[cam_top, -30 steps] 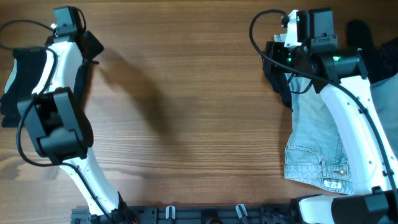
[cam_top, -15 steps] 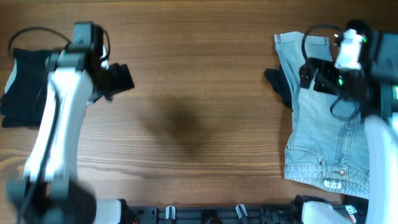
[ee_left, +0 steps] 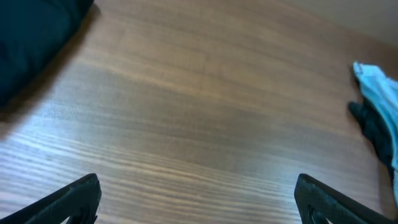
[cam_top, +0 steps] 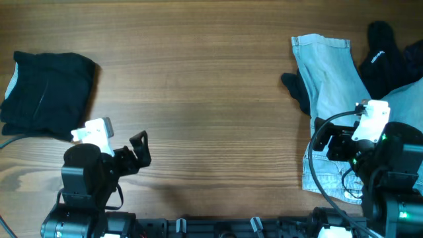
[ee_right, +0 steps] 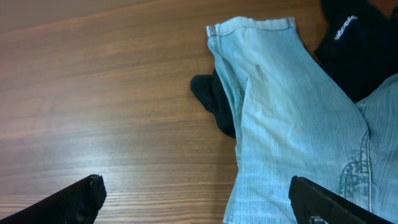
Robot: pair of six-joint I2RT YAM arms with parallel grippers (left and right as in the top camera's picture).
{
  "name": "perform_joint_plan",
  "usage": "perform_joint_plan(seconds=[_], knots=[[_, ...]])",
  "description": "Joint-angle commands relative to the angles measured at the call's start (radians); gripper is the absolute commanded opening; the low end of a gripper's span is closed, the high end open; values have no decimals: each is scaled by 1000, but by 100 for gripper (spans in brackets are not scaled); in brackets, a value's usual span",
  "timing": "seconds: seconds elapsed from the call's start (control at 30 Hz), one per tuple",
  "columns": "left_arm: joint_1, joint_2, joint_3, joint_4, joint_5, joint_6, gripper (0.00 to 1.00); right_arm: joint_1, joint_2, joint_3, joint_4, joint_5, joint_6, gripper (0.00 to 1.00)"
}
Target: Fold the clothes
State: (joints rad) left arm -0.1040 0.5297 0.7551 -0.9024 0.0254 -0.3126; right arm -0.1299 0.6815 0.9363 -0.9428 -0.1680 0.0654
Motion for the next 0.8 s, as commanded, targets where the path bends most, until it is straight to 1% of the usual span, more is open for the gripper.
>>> perform_joint_plan(seconds=[0.0,0.03,0.1,0.17,0.23,0.3,0.33,0.4,0.47,0.63,0.7,0.77], knots=[[-5,-5,-7,-6,5,-10,100,-1,24,-5,1,-9,-11,100],[-5,-5,-7,-6,5,-10,100,0,27,-5,9,-4,-18,100],[-5,-5,-7,-6,5,-10,100,19,-23,-20,33,6,-38,100],[-5,-5,-7,-6,5,-10,100,77,-120,-86,161,18,-58,100],[-5,-5,-7,-6,5,-10,100,144,-293,-235,354,18,-93,100],[-5,-5,-7,-6,5,-10,100,180,-452,-387,491,18,-92,100],[-5,-5,-7,-6,5,-10,100,195,-556,-499,587,18,-92,100],[-5,-5,-7,-6,5,-10,100,199,-661,-617,689,17,-88,100],[-5,-5,-7,-6,5,-10,100,203,-666,-740,882,6,-90,100],[-5,-5,-7,-6,5,-10,100,203,-678,-933,1138,-7,-194,100],[-5,-5,-7,-6,5,-10,100,203,-678,-930,1068,-14,-195,100],[-5,-5,-7,-6,5,-10,100,203,-678,-930,945,-12,-195,100]])
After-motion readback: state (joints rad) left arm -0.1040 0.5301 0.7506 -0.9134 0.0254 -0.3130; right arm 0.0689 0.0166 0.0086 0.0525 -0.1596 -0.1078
